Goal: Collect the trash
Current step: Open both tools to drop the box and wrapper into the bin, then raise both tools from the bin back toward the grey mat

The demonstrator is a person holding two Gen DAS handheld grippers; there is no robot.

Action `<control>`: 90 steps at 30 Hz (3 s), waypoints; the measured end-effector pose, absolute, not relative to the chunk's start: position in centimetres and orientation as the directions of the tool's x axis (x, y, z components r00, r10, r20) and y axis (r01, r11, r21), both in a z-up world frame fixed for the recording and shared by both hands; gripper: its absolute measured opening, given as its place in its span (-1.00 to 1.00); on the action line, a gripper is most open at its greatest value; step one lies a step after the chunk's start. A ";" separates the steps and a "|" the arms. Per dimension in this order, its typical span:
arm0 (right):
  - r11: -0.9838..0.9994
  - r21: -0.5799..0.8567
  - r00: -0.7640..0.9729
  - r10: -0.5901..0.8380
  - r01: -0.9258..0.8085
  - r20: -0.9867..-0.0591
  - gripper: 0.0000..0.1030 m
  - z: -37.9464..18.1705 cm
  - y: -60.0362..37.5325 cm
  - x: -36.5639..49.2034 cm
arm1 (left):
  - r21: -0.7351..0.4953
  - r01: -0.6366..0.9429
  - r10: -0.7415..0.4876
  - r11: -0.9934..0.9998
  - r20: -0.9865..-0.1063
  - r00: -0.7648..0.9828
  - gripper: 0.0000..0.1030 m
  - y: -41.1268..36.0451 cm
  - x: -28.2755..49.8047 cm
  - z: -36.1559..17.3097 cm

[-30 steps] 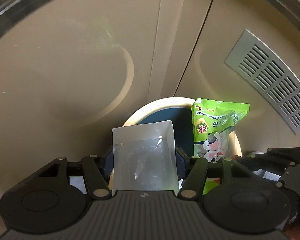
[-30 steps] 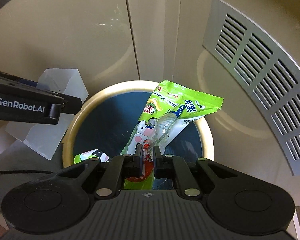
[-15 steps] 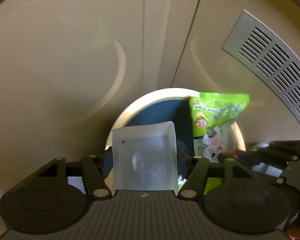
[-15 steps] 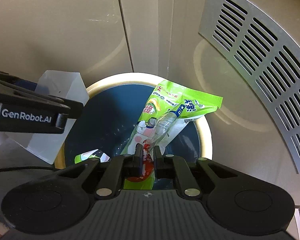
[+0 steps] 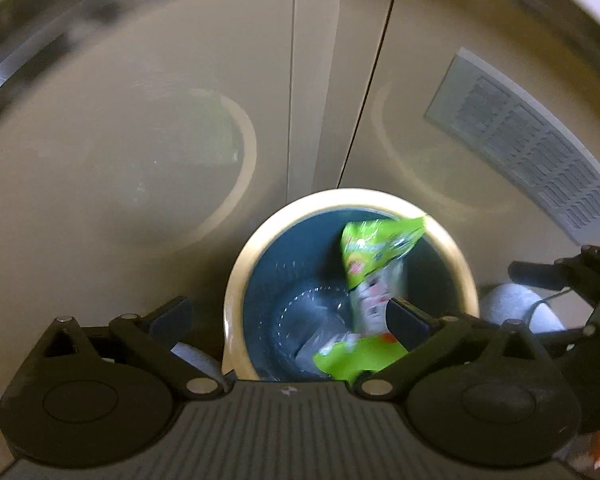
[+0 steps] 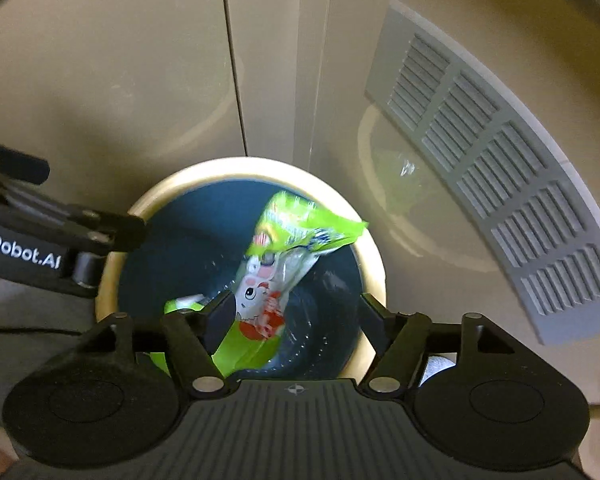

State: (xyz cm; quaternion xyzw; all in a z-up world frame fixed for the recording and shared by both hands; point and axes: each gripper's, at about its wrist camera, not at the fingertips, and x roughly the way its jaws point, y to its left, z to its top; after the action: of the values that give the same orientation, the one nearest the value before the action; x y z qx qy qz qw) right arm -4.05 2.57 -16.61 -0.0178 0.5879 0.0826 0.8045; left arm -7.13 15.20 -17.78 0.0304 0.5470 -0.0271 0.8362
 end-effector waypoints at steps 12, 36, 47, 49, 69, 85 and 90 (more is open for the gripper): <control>0.985 0.077 0.458 0.142 -0.156 -0.877 0.65 -8.1 2.0 -9.7 | 0.059 0.031 0.032 0.998 -0.836 0.548 0.99 15.8 -15.4 -9.9; 0.980 0.024 0.603 0.142 -0.200 -0.785 0.74 -6.6 -0.9 -16.1 | 0.207 0.096 0.096 0.974 -0.754 0.650 0.99 12.0 -19.5 -8.0; 0.978 0.025 0.586 0.144 -0.207 -0.797 0.75 -7.1 -0.9 -15.7 | 0.207 0.104 0.093 0.973 -0.760 0.644 0.99 12.2 -19.5 -8.2; 0.978 0.026 0.580 0.146 -0.209 -0.802 0.75 -7.2 -0.8 -15.6 | 0.206 0.104 0.093 0.973 -0.761 0.642 0.99 12.2 -19.4 -8.2; 0.978 0.033 0.540 0.143 -0.208 -0.829 0.77 -8.1 -0.7 -15.1 | 0.201 0.110 0.087 0.973 -0.768 0.634 0.99 12.3 -19.2 -8.6; 0.976 0.062 0.607 0.179 -0.210 -0.774 0.77 -6.9 -1.7 -15.1 | 0.200 0.134 0.069 0.971 -0.765 0.641 0.99 12.3 -18.2 -7.4; 0.974 0.121 0.660 0.218 -0.190 -0.719 0.77 -4.4 -3.1 -14.2 | 0.200 0.130 0.063 0.971 -0.740 0.670 0.99 12.4 -16.9 -5.5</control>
State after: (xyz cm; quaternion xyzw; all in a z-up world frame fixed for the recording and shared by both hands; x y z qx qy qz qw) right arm -14.17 -3.15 -4.40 0.0176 0.3968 0.1121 0.9109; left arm -16.94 12.44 -5.52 0.1187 0.4059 -0.0183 0.9060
